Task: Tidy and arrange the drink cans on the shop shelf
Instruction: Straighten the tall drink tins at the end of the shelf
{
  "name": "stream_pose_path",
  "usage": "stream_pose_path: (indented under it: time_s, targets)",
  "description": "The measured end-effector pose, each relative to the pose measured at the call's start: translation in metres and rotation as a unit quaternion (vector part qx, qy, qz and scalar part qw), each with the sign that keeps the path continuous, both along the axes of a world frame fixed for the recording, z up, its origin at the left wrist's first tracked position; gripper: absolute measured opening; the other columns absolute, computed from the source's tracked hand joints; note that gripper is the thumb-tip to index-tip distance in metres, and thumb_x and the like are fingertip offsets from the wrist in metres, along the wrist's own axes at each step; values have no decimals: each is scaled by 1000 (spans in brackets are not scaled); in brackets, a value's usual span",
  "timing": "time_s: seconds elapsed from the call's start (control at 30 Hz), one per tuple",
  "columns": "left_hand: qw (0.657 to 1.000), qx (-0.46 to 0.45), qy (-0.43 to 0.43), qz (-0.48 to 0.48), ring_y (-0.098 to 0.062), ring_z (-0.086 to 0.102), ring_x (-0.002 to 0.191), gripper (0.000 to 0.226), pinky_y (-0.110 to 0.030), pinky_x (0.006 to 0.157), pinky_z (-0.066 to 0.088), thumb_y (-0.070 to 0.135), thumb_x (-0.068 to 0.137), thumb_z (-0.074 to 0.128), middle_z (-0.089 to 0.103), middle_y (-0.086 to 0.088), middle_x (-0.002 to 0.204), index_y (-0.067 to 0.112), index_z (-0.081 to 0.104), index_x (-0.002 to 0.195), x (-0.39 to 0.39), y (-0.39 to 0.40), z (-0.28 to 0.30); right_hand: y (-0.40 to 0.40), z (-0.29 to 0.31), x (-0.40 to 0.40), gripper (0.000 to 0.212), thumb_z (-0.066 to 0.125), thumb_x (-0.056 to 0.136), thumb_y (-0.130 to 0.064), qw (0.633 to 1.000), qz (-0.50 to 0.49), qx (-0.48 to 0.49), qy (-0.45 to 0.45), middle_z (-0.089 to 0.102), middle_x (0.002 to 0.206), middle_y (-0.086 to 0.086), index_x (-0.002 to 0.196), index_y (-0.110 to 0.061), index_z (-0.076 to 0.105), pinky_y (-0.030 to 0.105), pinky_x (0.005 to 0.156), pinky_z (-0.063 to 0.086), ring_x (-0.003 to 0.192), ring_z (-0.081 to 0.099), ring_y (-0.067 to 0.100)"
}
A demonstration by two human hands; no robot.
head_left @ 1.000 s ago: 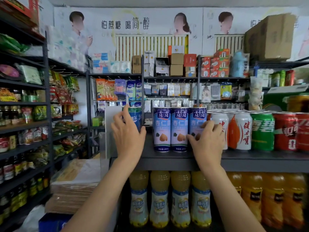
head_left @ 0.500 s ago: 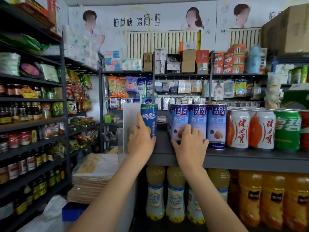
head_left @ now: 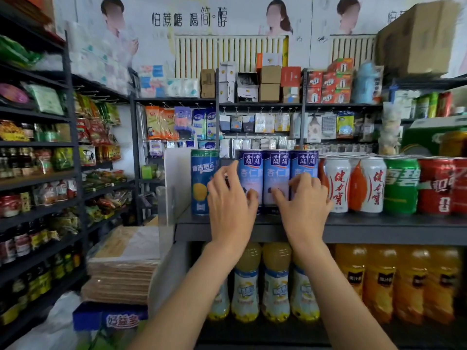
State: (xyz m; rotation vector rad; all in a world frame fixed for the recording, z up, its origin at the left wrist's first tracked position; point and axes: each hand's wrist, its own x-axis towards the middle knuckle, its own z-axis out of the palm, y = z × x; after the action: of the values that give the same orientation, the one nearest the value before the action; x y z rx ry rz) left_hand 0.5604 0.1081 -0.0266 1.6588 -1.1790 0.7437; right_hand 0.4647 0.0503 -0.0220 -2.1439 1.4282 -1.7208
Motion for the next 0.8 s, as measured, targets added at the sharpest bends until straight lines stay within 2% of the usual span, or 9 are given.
stream_pose_path:
  time_s: [0.17,0.23,0.37,0.5,0.57,0.63,0.73,0.8]
  targets:
    - [1000,-8,16,-21,-28,34,124,62,-35,95,37,32,87,58,31,-10,140,15,29,139,-48,-27,-3,-34,-1,-60,55,70,80,-33,996,-53,48,-61,41,127,17,119,-7,42,48,96,32,119,38,36]
    - [1000,-11,10,-14,-30,36,123,62,-37,94,38,33,85,61,34,-11,138,15,33,137,-67,-40,-6,-49,-6,-79,60,68,81,-35,995,-59,73,-33,44,128,16,125,-6,39,48,96,33,120,41,35]
    - [997,9,70,22,-28,38,118,62,-37,90,39,33,83,63,37,-10,133,18,34,135,-101,-69,-10,-73,-8,-101,53,61,81,-52,994,-39,73,65,62,108,8,110,-10,45,41,86,39,103,57,30]
    - [993,19,88,75,-26,36,120,59,-35,90,37,32,85,61,37,-8,131,21,32,135,-112,-84,-9,-78,-10,-107,50,61,81,-52,996,-15,24,84,65,99,7,105,-12,41,40,82,45,92,62,28]
    - [994,0,78,69,-25,36,120,55,-34,91,36,32,86,58,37,-7,131,20,33,133,-110,-79,-8,-72,-9,-106,49,64,79,-50,998,33,-9,44,63,94,6,101,-14,39,44,81,46,88,62,27]
    - [994,-54,73,60,-24,36,120,50,-32,93,32,30,87,57,37,-7,130,18,35,132,-101,-64,-1,-60,-1,-102,42,67,79,-45,990,132,-44,-2,61,87,3,95,-17,40,42,75,48,82,60,23]
    - [983,-149,77,80,-24,36,117,44,-30,92,27,20,87,56,39,-9,127,15,40,127,-72,-33,14,-38,16,-77,26,66,83,-31,960,269,-69,27,59,83,3,95,-13,52,34,71,47,79,56,19]
    - [975,-172,103,95,-26,35,118,44,-34,95,29,16,87,55,39,-10,128,14,39,127,-47,-13,21,-25,28,-49,15,66,84,-23,939,328,-77,66,63,85,3,92,-10,60,33,75,47,82,57,19]
